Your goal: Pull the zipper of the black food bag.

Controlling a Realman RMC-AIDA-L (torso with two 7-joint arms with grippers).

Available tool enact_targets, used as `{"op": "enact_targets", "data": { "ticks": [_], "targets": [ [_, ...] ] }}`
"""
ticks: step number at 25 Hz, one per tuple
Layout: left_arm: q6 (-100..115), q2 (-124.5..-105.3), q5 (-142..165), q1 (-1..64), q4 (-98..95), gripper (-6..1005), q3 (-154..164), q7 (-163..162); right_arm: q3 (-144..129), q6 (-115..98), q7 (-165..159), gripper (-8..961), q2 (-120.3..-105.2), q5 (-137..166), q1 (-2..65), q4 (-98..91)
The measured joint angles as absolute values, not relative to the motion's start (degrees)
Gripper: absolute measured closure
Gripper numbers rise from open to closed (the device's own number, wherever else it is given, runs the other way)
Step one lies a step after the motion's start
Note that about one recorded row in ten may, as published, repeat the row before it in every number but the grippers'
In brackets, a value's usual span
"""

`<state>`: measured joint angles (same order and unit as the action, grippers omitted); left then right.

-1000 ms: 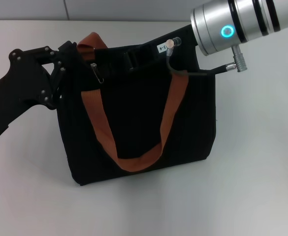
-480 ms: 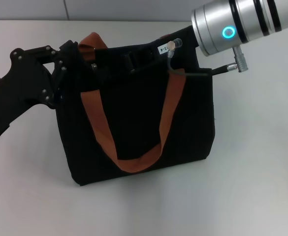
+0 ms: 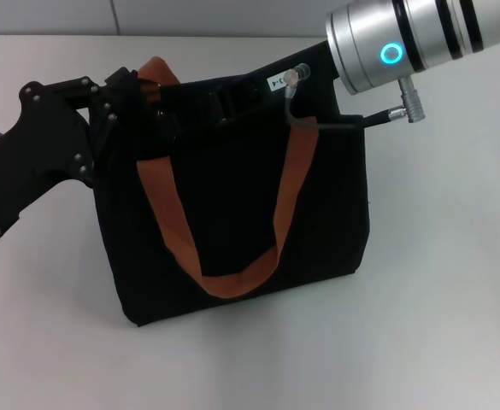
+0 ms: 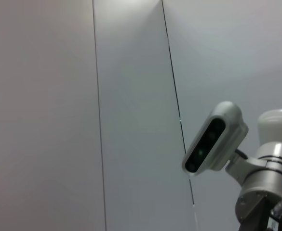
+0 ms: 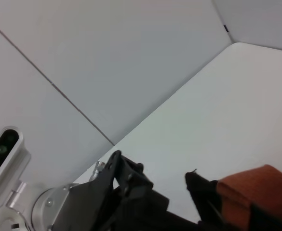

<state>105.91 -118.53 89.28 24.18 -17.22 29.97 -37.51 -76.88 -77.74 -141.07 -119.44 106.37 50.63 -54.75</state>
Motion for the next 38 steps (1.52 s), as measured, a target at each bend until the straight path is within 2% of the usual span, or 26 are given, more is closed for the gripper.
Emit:
{"op": "enact_targets", "data": {
  "ticks": [38],
  "targets": [
    [106.0, -118.48, 87.3, 24.3, -17.1, 908, 30.0, -39.1, -77.2, -77.1, -134.4, 716, -119.34, 103.9, 51.3, -52.1]
  ]
}}
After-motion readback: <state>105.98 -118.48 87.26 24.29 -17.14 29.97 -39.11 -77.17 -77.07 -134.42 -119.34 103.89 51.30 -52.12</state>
